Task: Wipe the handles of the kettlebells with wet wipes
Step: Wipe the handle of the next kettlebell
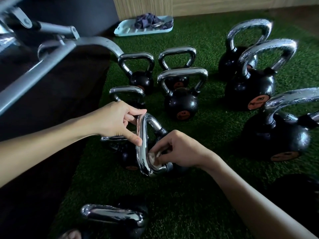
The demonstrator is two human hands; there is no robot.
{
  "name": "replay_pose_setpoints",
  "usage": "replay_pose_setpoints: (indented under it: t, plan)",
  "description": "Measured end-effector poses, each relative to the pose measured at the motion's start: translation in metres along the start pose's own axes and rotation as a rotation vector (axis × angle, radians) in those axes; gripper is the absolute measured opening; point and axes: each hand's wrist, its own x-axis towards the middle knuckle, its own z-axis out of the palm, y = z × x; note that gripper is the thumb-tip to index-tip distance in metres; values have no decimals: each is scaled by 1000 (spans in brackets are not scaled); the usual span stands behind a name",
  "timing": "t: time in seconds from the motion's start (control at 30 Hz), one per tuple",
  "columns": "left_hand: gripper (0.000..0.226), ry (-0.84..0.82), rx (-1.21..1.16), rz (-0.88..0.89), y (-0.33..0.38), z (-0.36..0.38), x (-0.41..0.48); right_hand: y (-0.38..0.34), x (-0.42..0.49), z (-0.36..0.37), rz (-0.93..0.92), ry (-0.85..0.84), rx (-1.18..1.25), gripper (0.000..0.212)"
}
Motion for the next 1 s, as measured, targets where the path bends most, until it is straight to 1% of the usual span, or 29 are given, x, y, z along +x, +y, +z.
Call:
replay_pose_setpoints:
  t: [0.07, 0.17, 0.2, 0.33, 0.37, 0.5, 0.57, 0.63, 0.7, 0.77, 0.93, 1.0]
  plan:
    - [109, 6, -5, -3, -1, 1, 0, 2, -1, 6, 17, 121, 94, 24]
    - [108, 33, -14, 4, 0, 3, 2, 3, 2, 18, 10, 312, 70, 24]
    - [109, 36, -10, 10, 0, 3, 3, 2, 2, 19, 11, 337, 56, 25]
    - [110, 28, -8, 5, 1, 3, 6, 1, -8, 18, 34, 311, 65, 26]
    - [110, 26, -9, 8, 1, 3, 6, 0, -9, 18, 28, 331, 62, 26]
    - [109, 4, 11, -14, 7, 0, 4, -8, 7, 19, -1, 531, 89, 22]
    - [107, 9, -3, -14, 7, -1, 4, -9, 16, 16, 2, 599, 103, 21]
    - [107, 11, -20, -20, 7, 0, 3, -10, 14, 17, 19, 585, 119, 20]
    - [109, 14, -14, -17, 10, 1, 2, -9, 6, 23, 39, 524, 103, 19]
    - [110, 10, -5, -11, 15, 2, 1, -9, 0, 28, 48, 532, 61, 20]
    - [111, 33, 22, -1, 17, 3, 3, -7, 27, 20, 48, 789, 28, 18]
    - [112, 26, 23, 7, 18, 2, 4, -6, 36, 18, 79, 842, -1, 17]
